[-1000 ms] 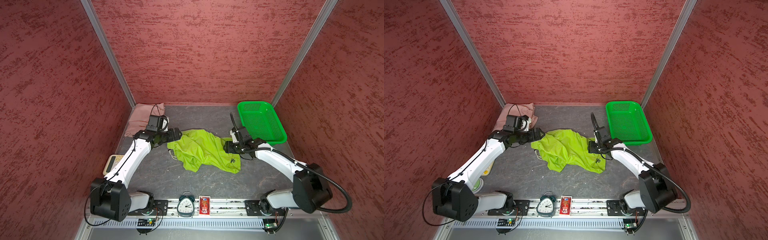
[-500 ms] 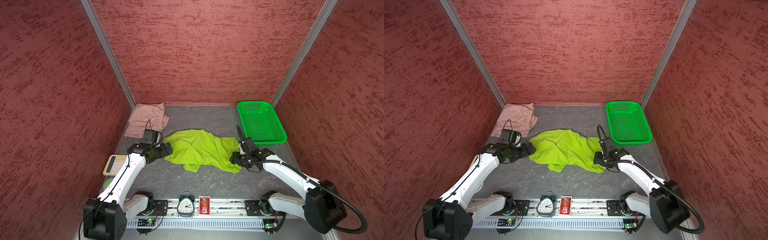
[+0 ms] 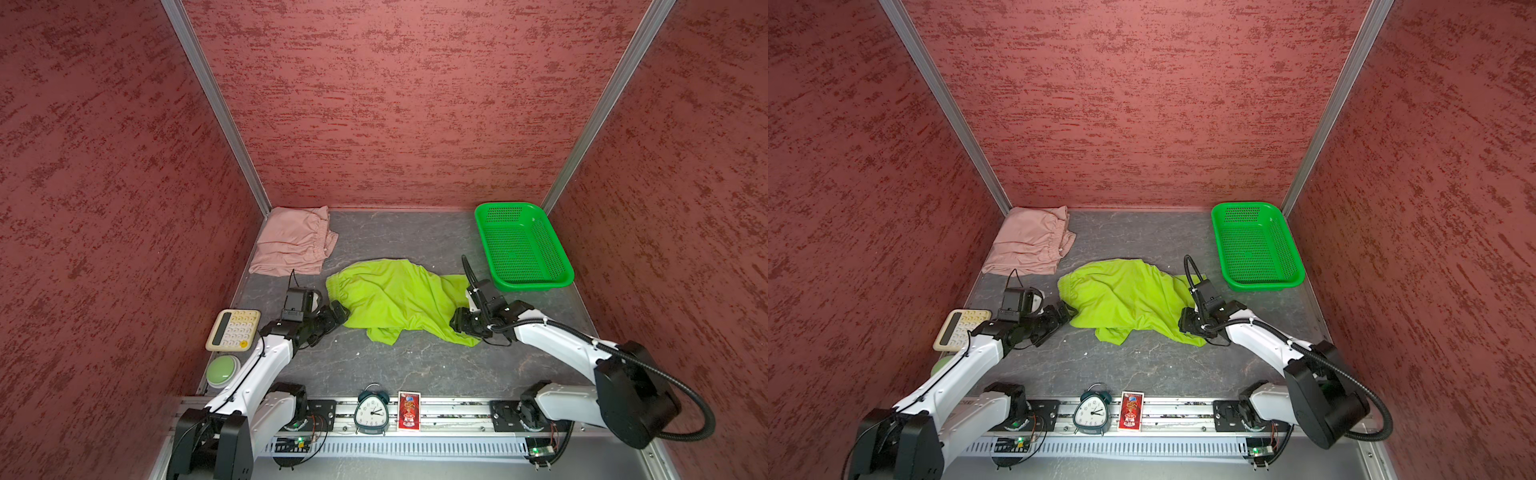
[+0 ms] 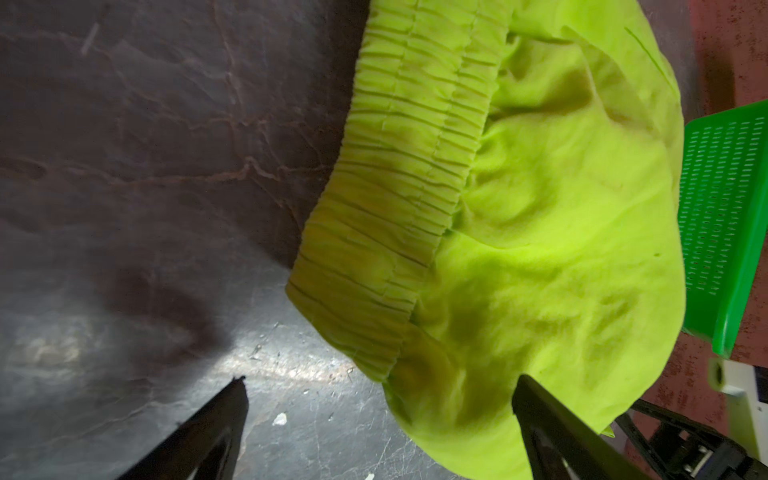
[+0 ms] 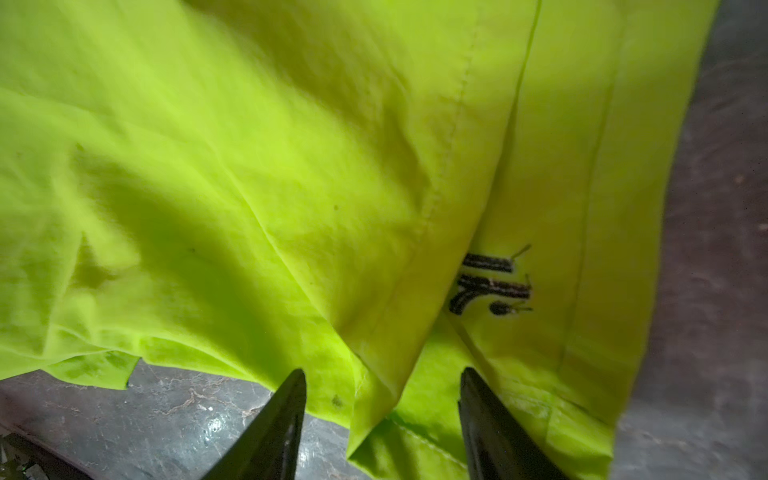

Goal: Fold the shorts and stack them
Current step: 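Lift the lime-green shorts high with both grippers, stretching them between the grippers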

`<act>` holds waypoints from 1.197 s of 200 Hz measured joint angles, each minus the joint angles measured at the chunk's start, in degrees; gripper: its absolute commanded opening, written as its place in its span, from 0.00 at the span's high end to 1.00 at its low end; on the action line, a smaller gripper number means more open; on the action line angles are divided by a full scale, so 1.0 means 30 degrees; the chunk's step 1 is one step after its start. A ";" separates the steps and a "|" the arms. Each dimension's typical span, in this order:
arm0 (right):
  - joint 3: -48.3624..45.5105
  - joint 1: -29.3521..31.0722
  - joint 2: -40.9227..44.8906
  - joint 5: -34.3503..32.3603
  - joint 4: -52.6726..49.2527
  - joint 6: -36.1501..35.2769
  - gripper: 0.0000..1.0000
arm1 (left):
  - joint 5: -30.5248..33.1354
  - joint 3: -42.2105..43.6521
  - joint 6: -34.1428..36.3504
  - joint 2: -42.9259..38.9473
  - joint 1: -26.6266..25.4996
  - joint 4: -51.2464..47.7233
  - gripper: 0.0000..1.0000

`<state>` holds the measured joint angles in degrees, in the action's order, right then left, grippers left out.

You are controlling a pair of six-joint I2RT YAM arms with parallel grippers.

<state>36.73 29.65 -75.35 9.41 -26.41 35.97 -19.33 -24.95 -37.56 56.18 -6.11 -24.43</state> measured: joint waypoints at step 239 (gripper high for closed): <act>0.6200 0.0459 0.3220 -0.4561 -0.1115 -0.3133 1.00 | 0.1020 -0.9530 0.3599 0.1982 0.0146 -0.1749 1.00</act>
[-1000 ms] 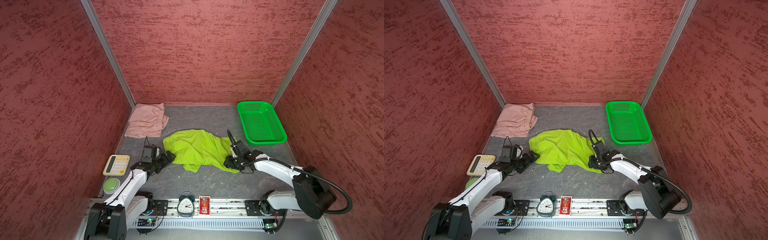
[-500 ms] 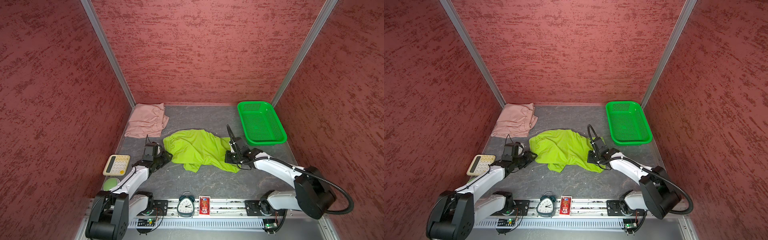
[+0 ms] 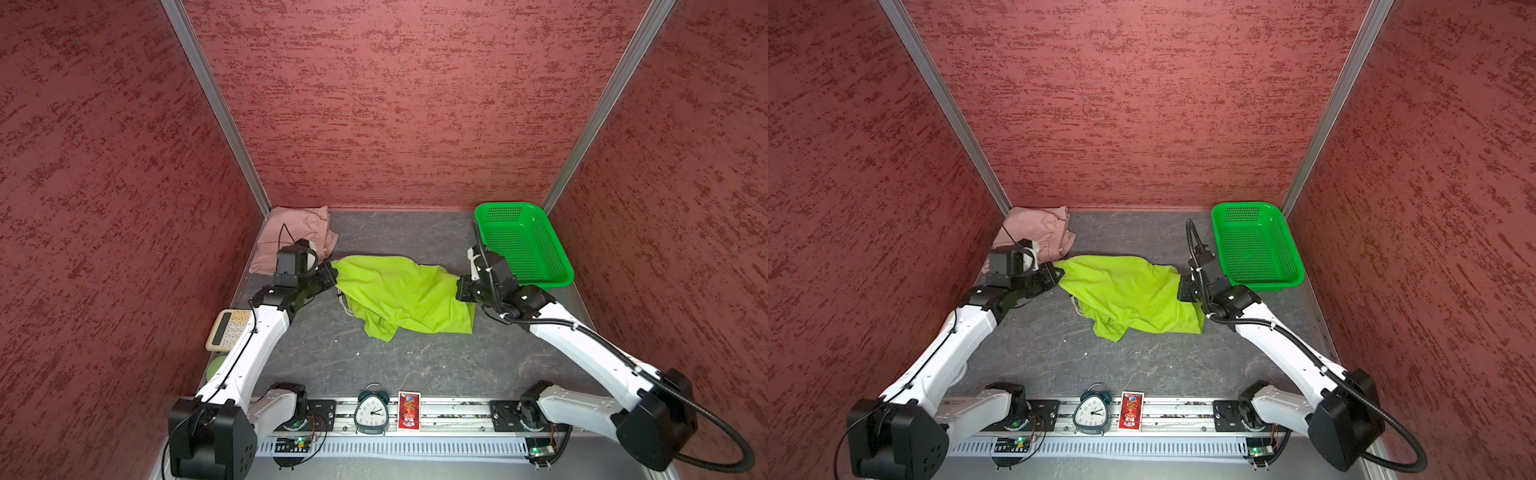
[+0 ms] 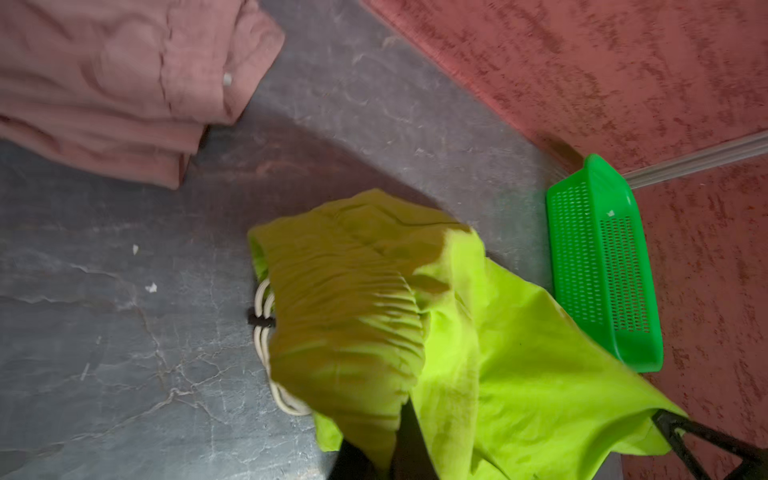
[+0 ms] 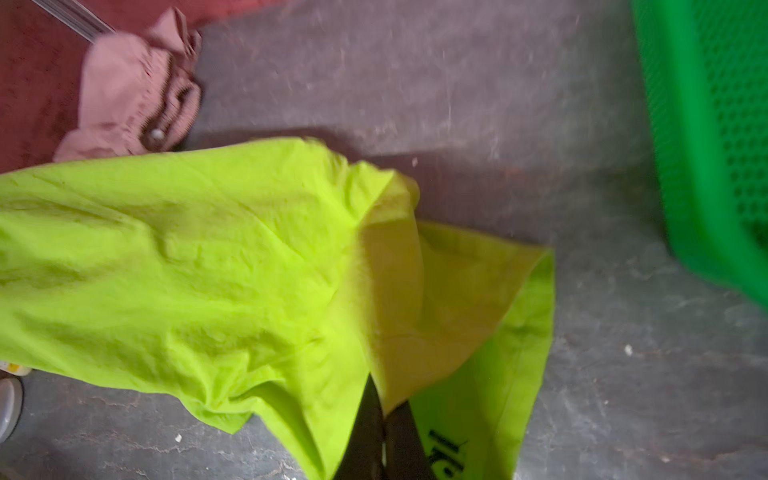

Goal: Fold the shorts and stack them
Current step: 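Lift the lime-green shorts high with both grippers, stretching them between the grippers, then lower the stretched shorts onto the table with both grippers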

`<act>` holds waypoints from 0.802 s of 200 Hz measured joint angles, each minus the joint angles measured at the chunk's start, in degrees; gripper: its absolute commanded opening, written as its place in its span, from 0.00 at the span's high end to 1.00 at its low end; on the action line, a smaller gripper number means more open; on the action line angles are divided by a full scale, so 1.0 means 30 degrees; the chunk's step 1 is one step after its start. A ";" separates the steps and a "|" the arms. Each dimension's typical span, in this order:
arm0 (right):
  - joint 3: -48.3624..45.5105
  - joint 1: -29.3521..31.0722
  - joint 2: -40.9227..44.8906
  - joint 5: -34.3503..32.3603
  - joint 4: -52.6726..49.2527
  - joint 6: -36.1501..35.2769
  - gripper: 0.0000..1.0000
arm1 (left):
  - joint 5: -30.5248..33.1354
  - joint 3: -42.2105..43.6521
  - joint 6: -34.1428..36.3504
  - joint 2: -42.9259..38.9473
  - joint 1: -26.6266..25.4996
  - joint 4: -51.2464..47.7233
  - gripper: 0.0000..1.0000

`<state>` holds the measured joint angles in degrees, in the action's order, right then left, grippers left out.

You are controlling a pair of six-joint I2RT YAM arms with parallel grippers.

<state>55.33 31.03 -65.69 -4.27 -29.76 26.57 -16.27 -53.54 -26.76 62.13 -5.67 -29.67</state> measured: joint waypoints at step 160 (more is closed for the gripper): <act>1.2568 -0.0546 0.1858 -0.3810 -0.3497 -0.5180 1.00 | 0.0729 -1.4141 0.6477 -0.0182 0.0386 -0.9034 1.00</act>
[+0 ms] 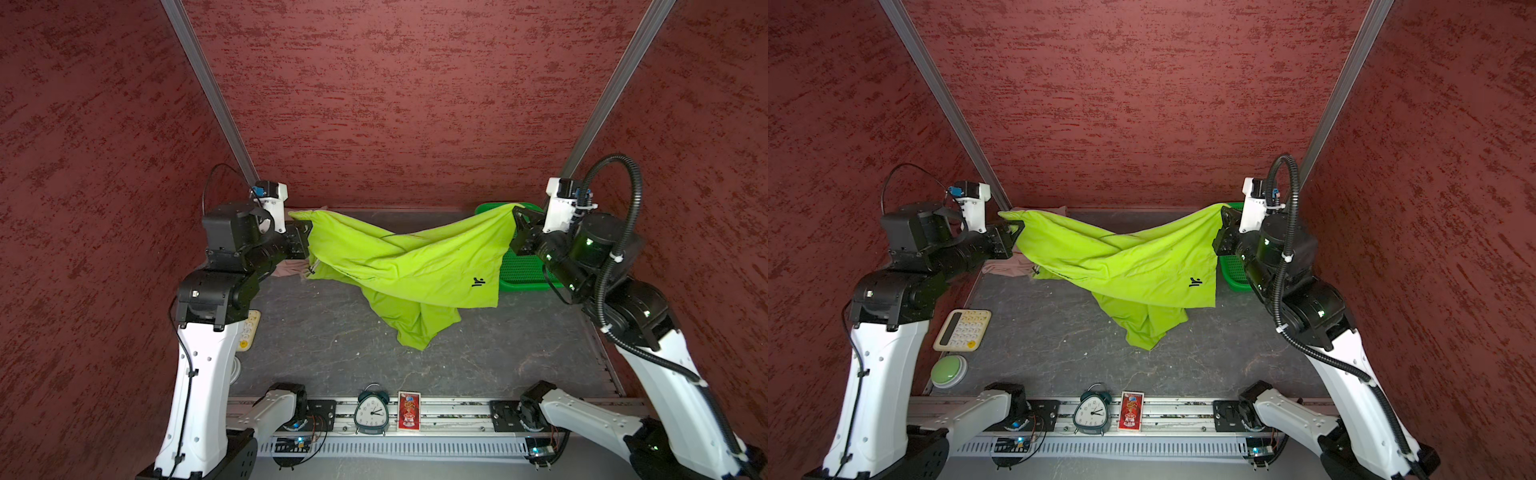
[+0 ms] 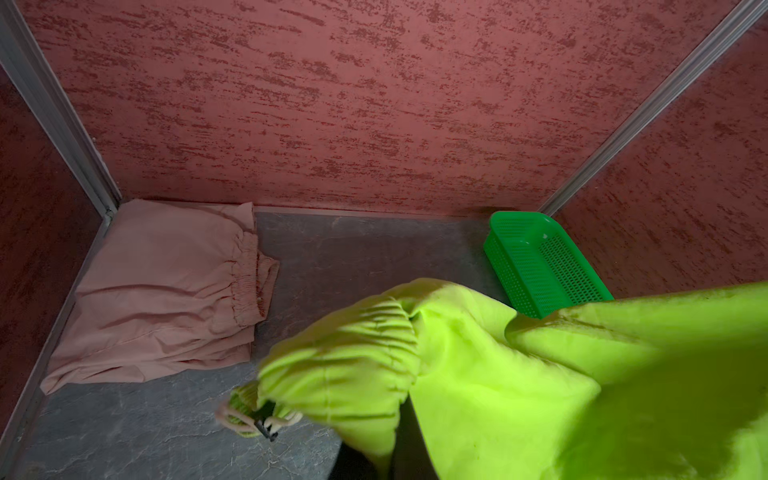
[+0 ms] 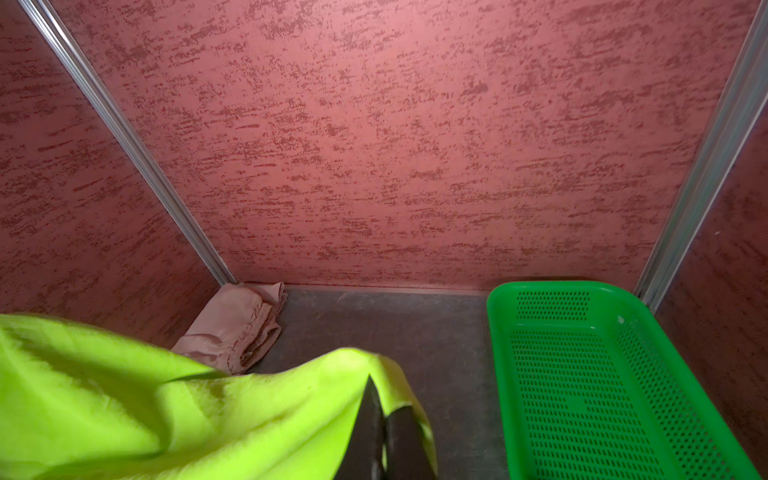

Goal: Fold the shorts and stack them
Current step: 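Lower the stretched shorts onto the table with both grippers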

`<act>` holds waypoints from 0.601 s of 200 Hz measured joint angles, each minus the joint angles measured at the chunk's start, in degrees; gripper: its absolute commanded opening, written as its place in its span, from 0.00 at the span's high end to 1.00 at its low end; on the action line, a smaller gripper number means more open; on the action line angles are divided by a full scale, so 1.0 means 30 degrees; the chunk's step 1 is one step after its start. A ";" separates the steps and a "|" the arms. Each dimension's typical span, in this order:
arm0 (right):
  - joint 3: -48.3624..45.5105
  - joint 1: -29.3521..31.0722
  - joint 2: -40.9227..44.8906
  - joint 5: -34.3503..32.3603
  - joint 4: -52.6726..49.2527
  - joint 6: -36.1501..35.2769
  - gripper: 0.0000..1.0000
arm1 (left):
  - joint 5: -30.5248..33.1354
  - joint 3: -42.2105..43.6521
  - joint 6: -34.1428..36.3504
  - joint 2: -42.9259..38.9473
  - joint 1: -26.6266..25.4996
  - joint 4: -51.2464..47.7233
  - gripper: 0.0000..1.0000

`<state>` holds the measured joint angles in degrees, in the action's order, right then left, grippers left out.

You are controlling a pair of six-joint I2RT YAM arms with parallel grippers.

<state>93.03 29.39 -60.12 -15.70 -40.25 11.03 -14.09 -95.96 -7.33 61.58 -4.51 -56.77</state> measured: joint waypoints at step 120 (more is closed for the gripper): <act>0.2208 -0.2317 -0.5027 0.1785 -0.3563 0.0328 1.00 | 0.0882 0.2200 -0.0780 0.0627 -0.0423 -0.3723 1.00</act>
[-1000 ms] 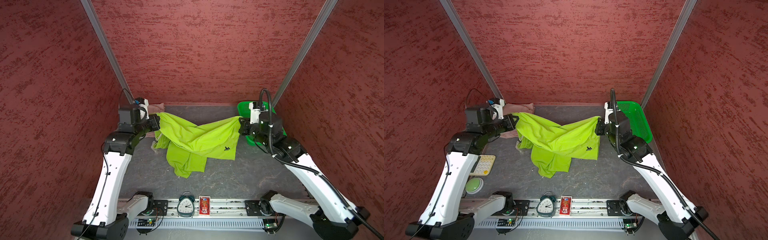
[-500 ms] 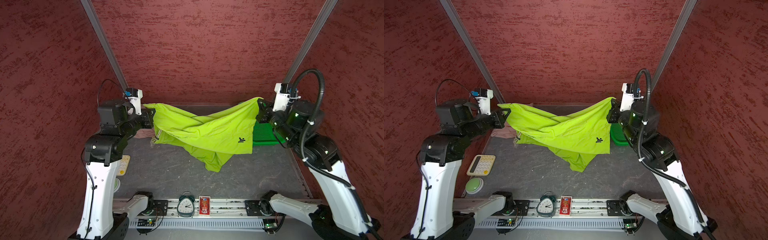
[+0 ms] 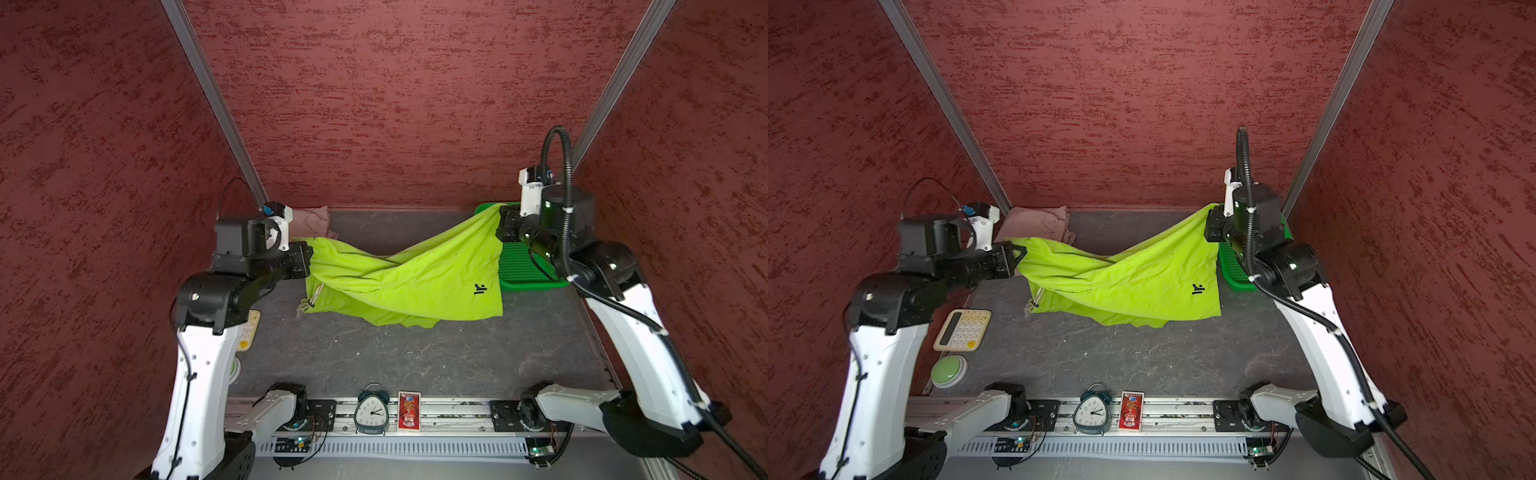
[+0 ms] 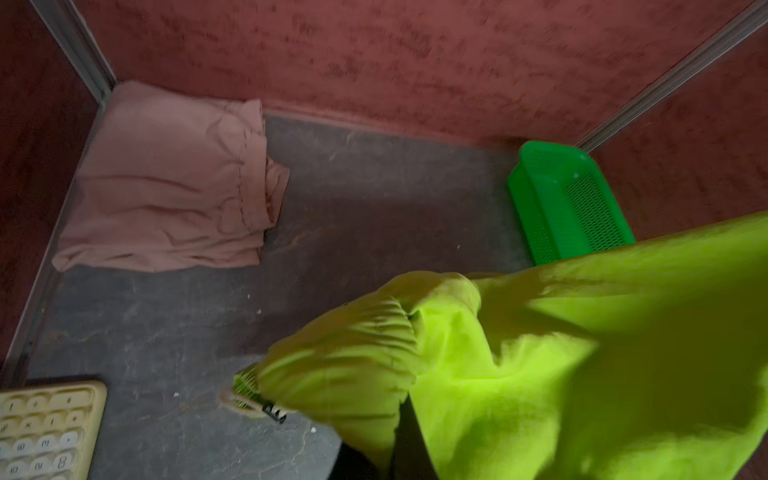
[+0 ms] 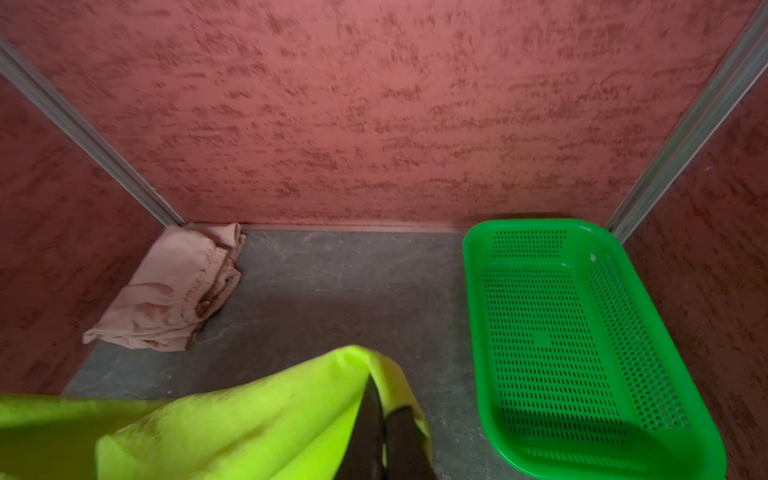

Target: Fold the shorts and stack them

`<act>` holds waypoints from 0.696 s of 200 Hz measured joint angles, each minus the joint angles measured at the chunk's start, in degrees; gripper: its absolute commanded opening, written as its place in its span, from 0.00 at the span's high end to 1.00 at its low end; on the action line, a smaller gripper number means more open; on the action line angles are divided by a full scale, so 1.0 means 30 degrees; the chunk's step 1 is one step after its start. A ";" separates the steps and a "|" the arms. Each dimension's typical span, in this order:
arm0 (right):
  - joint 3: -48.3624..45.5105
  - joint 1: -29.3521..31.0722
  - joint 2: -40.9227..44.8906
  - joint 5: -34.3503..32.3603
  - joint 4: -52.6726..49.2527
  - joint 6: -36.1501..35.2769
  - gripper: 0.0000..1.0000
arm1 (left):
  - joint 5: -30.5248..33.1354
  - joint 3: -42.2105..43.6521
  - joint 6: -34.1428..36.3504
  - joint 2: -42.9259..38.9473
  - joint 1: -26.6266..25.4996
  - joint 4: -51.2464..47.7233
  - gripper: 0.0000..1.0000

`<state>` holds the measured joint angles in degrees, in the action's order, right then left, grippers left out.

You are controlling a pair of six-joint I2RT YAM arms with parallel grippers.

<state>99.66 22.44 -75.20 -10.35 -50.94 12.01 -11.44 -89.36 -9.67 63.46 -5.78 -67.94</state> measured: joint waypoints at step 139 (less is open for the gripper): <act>-0.5311 -0.2630 -0.9814 0.7089 0.5661 0.0350 0.25 | -0.0546 0.6579 -0.0554 0.6972 0.1821 0.7439 1.00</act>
<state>83.72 14.55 -104.64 10.92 -33.95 13.06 -13.08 -69.63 -11.33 84.38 -0.32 -45.63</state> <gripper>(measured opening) 0.753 0.066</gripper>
